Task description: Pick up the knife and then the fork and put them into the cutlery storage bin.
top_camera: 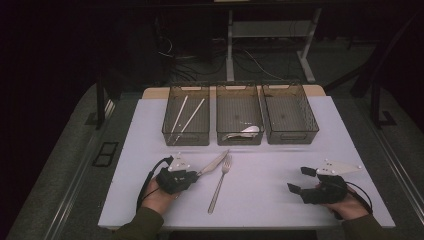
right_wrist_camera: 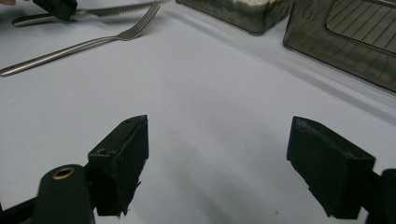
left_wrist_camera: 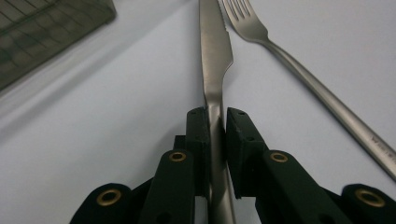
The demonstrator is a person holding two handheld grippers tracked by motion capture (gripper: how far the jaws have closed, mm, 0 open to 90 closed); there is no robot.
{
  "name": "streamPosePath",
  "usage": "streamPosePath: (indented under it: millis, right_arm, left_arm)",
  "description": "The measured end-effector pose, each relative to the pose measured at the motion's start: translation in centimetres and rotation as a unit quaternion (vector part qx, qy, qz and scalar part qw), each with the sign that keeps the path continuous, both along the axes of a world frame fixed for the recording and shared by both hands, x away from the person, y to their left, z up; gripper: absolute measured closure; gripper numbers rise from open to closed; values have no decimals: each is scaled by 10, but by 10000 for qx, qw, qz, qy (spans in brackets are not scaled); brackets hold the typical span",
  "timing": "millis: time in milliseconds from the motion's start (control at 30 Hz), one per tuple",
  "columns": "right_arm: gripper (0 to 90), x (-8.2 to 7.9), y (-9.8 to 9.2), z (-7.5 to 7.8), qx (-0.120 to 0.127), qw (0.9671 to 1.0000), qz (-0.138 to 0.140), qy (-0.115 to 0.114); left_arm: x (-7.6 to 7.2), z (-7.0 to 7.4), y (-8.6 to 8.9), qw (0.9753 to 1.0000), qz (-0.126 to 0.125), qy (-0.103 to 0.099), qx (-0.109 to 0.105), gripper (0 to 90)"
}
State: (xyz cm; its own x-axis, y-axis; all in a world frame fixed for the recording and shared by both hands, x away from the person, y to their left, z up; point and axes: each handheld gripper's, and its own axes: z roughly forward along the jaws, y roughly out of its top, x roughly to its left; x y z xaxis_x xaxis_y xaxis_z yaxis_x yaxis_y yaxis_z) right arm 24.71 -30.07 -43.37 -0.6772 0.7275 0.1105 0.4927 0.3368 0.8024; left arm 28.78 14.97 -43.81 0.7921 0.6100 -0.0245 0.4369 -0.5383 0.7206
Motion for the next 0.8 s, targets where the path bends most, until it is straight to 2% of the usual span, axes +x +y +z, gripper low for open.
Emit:
streamPosePath:
  millis: [167, 267, 333, 533, 667, 800]
  right_arm:
    - [209, 0, 0, 0, -15, 10000, 11, -18]
    - [209, 0, 0, 0, -9, 10000, 6, -11]
    - [209, 0, 0, 0, -4, 10000, 0, -14]
    - [213, 1, 1, 2, 72, 10000, 4, -56]
    - [214, 2, 3, 7, 161, 9998, 56, -74]
    - [181, 4, 7, 17, 358, 9991, 203, -125]
  left_arm:
    - [-4, 10, 4, 9997, -19, -146, -217, 792]
    - [-6, 16, 5, 9988, -18, -236, -427, 792]
    - [-7, 19, 6, 9977, 11, -293, -607, 792]
    - [-11, 30, 4, 9946, -66, -432, -938, 792]
    - [-14, 35, -2, 9921, -158, -548, -1116, 792]
    - [-15, 41, -10, 9903, -225, -641, -1214, 792]
